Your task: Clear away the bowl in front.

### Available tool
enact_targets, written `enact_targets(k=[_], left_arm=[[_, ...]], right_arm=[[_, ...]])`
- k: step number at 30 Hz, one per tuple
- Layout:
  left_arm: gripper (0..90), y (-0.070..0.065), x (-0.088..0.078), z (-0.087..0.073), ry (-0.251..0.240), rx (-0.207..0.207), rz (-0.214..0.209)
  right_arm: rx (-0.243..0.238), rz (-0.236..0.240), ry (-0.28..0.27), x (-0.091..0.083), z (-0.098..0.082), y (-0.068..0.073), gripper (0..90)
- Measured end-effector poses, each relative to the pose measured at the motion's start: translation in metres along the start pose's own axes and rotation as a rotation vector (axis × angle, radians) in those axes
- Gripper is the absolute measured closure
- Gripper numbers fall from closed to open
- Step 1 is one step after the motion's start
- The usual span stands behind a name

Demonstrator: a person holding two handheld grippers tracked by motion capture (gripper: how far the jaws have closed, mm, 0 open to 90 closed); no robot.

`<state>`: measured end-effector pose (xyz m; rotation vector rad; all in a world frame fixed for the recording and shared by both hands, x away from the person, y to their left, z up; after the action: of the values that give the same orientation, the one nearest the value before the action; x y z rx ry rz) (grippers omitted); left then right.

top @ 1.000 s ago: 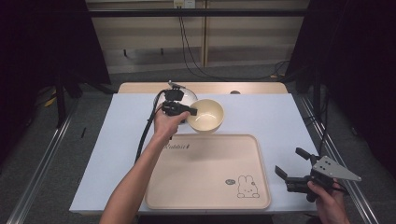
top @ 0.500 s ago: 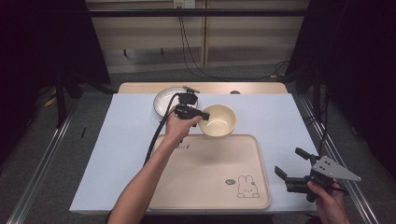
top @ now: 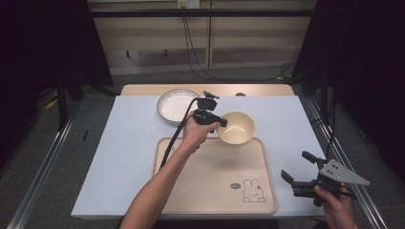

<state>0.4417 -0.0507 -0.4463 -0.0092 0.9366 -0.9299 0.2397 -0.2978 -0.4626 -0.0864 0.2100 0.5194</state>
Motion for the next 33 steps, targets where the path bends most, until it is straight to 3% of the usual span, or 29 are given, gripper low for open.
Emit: enact_targets(k=[8, 11, 12, 20, 32, 33], left_arm=[[83.3, -0.012, 0.017, -0.001, 0.029, 0.024, -0.016], [83.3, -0.016, 0.024, -0.002, 0.029, 0.009, -0.013], [83.4, -0.017, 0.026, -0.004, 0.047, 0.029, -0.013], [83.3, -0.031, 0.042, -0.008, 0.073, 0.041, -0.033], [83.3, -0.032, 0.060, -0.014, 0.109, 0.051, -0.037], [83.3, -0.033, 0.063, -0.014, 0.096, 0.038, -0.037]], right_arm=[[0.004, 0.008, 0.003, 0.000, 0.000, 0.001, 0.7], [0.004, 0.008, 0.003, 0.001, -0.001, 0.001, 0.7], [0.005, 0.006, 0.003, 0.001, -0.001, 0.001, 0.7], [0.004, 0.005, 0.002, 0.001, -0.001, 0.001, 0.7], [0.003, 0.007, 0.002, 0.001, -0.001, 0.001, 0.7], [0.003, 0.005, 0.003, 0.001, -0.001, 0.000, 0.7]])
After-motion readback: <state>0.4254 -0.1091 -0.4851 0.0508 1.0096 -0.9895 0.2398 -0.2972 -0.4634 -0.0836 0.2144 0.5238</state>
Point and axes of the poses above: each handheld gripper's, and its own axes: x roughly forward along the jaws, z roughly out of its top, y roughly to its left, the point moved 6 cm from there along x, roughly forward along the jaws, and after that the axes turned 1 degree about -y, right-handed, at the moved point
